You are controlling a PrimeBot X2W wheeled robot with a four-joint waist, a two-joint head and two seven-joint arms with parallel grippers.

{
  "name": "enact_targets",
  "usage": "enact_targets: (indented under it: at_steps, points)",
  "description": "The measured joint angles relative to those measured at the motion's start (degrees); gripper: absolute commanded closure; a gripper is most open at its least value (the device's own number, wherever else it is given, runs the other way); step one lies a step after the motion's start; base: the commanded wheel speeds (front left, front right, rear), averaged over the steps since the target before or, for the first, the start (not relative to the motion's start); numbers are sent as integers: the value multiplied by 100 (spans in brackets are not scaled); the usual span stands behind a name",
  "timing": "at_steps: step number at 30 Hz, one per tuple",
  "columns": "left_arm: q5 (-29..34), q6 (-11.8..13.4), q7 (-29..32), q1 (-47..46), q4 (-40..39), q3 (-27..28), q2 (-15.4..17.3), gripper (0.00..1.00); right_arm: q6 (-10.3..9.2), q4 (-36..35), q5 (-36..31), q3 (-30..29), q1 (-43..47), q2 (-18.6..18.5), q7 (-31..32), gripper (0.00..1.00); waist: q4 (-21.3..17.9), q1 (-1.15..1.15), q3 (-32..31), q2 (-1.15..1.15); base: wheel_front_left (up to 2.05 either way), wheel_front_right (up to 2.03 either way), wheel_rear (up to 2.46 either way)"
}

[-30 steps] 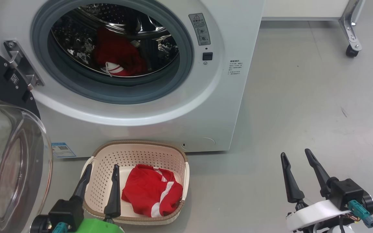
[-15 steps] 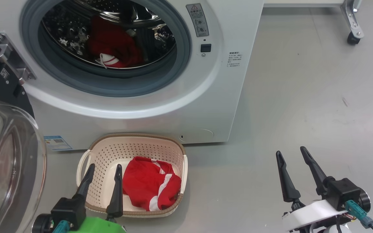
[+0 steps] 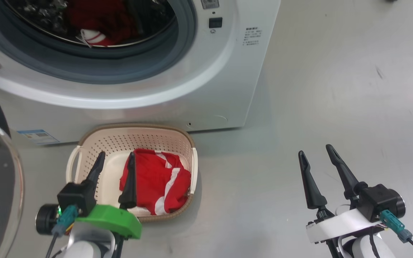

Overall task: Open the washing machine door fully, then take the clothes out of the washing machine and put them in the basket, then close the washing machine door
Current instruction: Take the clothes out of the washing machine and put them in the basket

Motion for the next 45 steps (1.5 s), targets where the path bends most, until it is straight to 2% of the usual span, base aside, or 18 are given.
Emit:
enact_targets:
  at_steps: [11, 19, 28, 40, 45]
  points:
    - [-164, -14, 599, -1246, 480, 248, 36, 0, 49, -91, 107, 183, -417, 0, 0, 0, -320, 0, 831, 0, 0, 0, 0]
    - [-390, -63, 1210, -2291, 717, 592, 348, 0, 70, -129, 243, 412, -879, 0, -1, 0, -614, 0, 1457, 0, 0, 0, 0]
    - [-428, -192, 2085, -3540, 977, 754, 894, 0, 100, -80, 646, 645, -1303, -2, -1, 0, -971, 0, 2093, 0, 0, 0, 0]
    - [-5, -289, 3176, -5247, 1196, 843, 1948, 0, 85, -96, 1162, 996, -1839, -5, -1, 0, -1443, 0, 2690, 0, 0, 0, 0]
    - [8, -310, 3487, -5606, 1368, 907, 2116, 0, 82, -79, 1278, 1091, -1936, -5, -1, 0, -1595, 0, 2801, 0, 0, 0, 0]
